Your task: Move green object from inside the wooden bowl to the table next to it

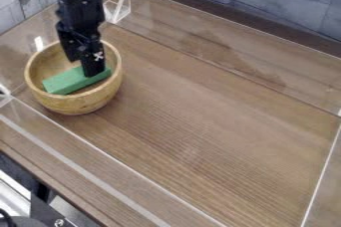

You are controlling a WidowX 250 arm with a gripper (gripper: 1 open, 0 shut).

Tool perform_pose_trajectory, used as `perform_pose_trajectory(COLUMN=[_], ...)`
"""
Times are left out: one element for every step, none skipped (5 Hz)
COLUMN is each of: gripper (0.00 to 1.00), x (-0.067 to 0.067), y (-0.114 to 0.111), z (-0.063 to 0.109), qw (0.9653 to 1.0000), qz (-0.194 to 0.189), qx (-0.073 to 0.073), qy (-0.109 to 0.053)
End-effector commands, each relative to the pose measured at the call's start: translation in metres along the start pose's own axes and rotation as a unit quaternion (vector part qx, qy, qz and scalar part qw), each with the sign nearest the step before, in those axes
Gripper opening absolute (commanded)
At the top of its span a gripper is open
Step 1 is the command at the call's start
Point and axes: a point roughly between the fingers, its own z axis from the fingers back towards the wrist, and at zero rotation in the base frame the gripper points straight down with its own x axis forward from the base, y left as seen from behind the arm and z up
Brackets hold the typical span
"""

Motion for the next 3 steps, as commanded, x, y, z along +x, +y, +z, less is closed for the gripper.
perform_pose_trajectory(gripper=[1.00, 1.00, 1.00], x=[0.000, -0.003, -0.005], y=[0.018, 0.034, 0.043], z=[0.003, 0.000, 0.002], qw=[0.9999, 0.9997, 0.9996], qz=[-0.007, -0.017, 0.010], qx=[0.010, 0.005, 0.000], qy=[-0.012, -0.017, -0.027])
